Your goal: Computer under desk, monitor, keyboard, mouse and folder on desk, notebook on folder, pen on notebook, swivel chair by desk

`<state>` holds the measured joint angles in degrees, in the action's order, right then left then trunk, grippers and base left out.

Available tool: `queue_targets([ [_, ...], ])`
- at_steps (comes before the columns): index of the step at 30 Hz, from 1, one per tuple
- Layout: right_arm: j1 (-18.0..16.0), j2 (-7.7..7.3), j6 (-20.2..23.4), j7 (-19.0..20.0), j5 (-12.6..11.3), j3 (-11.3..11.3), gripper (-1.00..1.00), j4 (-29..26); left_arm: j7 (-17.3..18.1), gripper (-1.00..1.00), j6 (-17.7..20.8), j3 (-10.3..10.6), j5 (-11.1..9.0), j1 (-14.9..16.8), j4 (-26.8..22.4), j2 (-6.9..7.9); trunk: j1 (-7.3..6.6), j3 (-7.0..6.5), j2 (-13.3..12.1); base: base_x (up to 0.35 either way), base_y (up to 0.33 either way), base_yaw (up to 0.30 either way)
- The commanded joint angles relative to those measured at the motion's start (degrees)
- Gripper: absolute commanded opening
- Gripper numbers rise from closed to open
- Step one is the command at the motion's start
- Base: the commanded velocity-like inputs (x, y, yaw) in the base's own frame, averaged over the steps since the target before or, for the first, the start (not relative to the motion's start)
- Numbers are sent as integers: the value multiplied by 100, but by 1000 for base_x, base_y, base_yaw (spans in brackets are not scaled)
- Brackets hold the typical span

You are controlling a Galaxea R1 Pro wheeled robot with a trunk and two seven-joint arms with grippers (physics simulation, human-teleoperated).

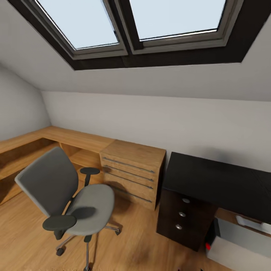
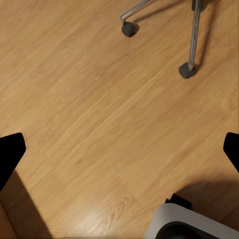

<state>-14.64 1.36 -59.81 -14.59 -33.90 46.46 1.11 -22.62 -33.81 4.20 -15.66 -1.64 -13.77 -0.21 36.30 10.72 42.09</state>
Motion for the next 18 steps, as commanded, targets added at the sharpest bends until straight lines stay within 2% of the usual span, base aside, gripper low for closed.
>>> queue_targets([
  [1, -5, 5, -14, -27, -20, 49, 100, 12, -32, 100, -6, 46, -43, -3, -12, 3, 2, 7, 7, 0, 0, 275],
  [18, -4, 17, -5, -11, -5, 60, 100, 20, -32, 100, -3, 46, -43, -3, -6, -5, 2, 7, 7, 0, 0, 279],
])
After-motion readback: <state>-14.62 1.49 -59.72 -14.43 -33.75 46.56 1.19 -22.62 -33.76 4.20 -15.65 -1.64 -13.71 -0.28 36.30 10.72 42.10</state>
